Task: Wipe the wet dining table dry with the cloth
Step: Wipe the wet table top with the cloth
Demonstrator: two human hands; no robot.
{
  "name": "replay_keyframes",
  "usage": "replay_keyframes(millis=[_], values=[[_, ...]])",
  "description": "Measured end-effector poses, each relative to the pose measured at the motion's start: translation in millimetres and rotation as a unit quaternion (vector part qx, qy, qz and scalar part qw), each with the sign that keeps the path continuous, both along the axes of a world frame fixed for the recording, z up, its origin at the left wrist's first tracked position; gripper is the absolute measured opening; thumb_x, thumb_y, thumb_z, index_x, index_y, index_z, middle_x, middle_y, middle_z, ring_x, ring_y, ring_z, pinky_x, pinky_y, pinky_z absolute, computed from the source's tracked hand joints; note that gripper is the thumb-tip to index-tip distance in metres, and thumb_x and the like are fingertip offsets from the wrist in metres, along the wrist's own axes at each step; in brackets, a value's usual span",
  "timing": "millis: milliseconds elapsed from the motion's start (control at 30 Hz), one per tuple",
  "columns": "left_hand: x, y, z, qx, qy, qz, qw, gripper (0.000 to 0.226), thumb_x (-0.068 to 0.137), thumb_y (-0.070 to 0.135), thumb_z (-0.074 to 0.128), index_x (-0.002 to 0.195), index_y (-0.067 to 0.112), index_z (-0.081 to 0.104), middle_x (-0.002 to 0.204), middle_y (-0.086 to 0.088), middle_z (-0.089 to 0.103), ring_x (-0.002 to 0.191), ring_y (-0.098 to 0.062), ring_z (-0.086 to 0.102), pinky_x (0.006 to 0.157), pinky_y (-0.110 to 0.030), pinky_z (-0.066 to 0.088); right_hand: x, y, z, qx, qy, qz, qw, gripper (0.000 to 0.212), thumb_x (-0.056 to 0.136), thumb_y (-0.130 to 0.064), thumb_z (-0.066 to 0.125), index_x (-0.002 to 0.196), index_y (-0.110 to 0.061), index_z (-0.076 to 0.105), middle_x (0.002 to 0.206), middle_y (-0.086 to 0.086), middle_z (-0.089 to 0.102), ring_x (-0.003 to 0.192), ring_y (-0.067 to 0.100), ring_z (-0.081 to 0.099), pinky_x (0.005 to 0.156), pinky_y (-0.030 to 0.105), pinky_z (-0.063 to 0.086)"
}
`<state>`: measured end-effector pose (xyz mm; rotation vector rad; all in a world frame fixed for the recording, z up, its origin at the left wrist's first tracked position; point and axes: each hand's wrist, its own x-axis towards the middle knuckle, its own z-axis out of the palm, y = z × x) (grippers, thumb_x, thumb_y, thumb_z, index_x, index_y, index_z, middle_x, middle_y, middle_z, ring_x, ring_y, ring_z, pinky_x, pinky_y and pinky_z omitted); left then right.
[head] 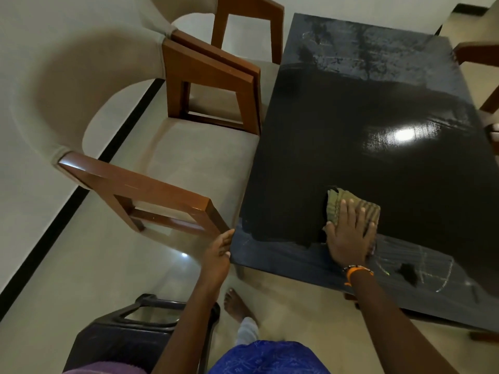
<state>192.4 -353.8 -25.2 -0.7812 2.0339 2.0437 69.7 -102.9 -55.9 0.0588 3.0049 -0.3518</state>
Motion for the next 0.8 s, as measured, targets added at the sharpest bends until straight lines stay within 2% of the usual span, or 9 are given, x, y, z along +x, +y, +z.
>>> replay_keyframes(millis=[33, 100, 167, 233, 367, 467, 600, 700, 800], values=[[1.2, 1.0, -1.7, -0.018, -0.011, 0.023, 1.0, 0.037, 0.089, 0.003, 0.052, 0.122, 0.018, 0.049, 0.122, -0.009, 0.059, 0.103, -0.001, 0.061, 0.085, -0.017, 0.048, 4.3, -14.5, -0.1, -0.002, 0.002, -0.001, 1.0, 0.068, 0.091, -0.032, 0.048, 0.149, -0.015, 0.016, 0.159, 0.007, 0.011, 0.147, 0.031, 0.004, 0.117, 0.057, 0.0], [2.9, 0.3, -7.0, -0.042, -0.035, 0.038, 0.998, 0.046, 0.09, -0.009, 0.037, 0.121, 0.021, 0.053, 0.117, 0.0, 0.06, 0.104, -0.009, 0.058, 0.084, -0.02, 0.048, 14.1, -49.4, -0.4, 0.0, 0.01, 0.042, 0.999, 0.071, 0.088, -0.033, 0.051, 0.149, -0.014, 0.019, 0.158, 0.01, 0.013, 0.146, 0.033, 0.007, 0.115, 0.057, 0.0], [2.3, -3.0, -10.8, -0.032, -0.047, 0.028, 0.998, 0.043, 0.089, -0.009, 0.036, 0.119, 0.015, 0.055, 0.109, 0.003, 0.06, 0.096, -0.006, 0.059, 0.073, -0.013, 0.049, 21.9, -88.1, -1.0, 0.006, 0.002, 0.118, 0.993, 0.073, 0.087, -0.035, 0.048, 0.149, -0.016, 0.014, 0.159, 0.01, 0.009, 0.147, 0.033, 0.003, 0.115, 0.055, -0.004], [2.5, -6.4, -13.6, -0.009, -0.07, 0.041, 0.997, 0.041, 0.088, -0.009, 0.036, 0.116, 0.013, 0.056, 0.108, 0.001, 0.062, 0.096, -0.008, 0.059, 0.068, -0.014, 0.048, 33.5, -125.8, -0.9, -0.001, -0.019, 0.19, 0.982, 0.074, 0.087, -0.036, 0.044, 0.15, -0.019, 0.009, 0.16, 0.006, 0.004, 0.147, 0.03, -0.003, 0.115, 0.053, -0.008], [14.9, -5.4, -21.1, 0.045, -0.125, 0.087, 0.987, 0.03, 0.092, 0.001, 0.043, 0.117, 0.014, 0.055, 0.112, -0.004, 0.061, 0.097, -0.013, 0.058, 0.071, -0.021, 0.044, 69.8, -155.4, 0.0, -0.022, -0.013, 0.331, 0.943, 0.069, 0.082, -0.04, 0.04, 0.147, -0.02, 0.026, 0.157, 0.004, 0.02, 0.146, 0.032, 0.011, 0.115, 0.058, 0.003], [29.7, 3.9, -24.4, 0.087, -0.143, 0.111, 0.98, 0.029, 0.09, 0.002, 0.045, 0.116, 0.011, 0.054, 0.11, -0.008, 0.063, 0.101, -0.02, 0.059, 0.078, -0.027, 0.047, 78.9, -136.3, -5.9, -0.016, 0.0, 0.406, 0.914, 0.07, 0.083, -0.042, 0.039, 0.148, -0.023, 0.021, 0.158, -0.001, 0.016, 0.147, 0.024, 0.006, 0.114, 0.049, -0.011], [35.1, 20.8, -19.4, 0.091, -0.136, 0.143, 0.976, 0.025, 0.093, 0.001, 0.04, 0.106, 0.017, 0.054, 0.097, -0.004, 0.063, 0.089, -0.017, 0.06, 0.071, -0.025, 0.047, 70.4, -92.0, -4.3, 0.006, 0.007, 0.381, 0.925, 0.069, 0.085, -0.038, 0.04, 0.149, -0.026, 0.015, 0.159, -0.004, 0.013, 0.147, 0.02, 0.005, 0.116, 0.045, -0.007], [33.0, 27.3, -15.0, 0.069, -0.124, 0.162, 0.976, 0.025, 0.095, 0.003, 0.036, 0.104, 0.018, 0.054, 0.091, -0.001, 0.063, 0.082, -0.012, 0.061, 0.065, -0.02, 0.045, 59.5, -39.5, 0.3, 0.018, 0.011, 0.305, 0.952, 0.07, 0.082, -0.035, 0.044, 0.148, -0.024, 0.022, 0.157, -0.003, 0.021, 0.147, 0.022, 0.013, 0.117, 0.045, 0.005], [34.9, 28.3, -12.7, 0.062, -0.126, 0.159, 0.977, 0.025, 0.096, 0.006, 0.035, 0.103, 0.023, 0.051, 0.09, 0.002, 0.062, 0.083, -0.011, 0.06, 0.065, -0.02, 0.044, 52.3, 21.9, 3.2, 0.027, 0.005, 0.199, 0.98, 0.069, 0.084, -0.034, 0.045, 0.148, -0.023, 0.02, 0.157, -0.001, 0.022, 0.147, 0.022, 0.013, 0.118, 0.048, 0.009]])
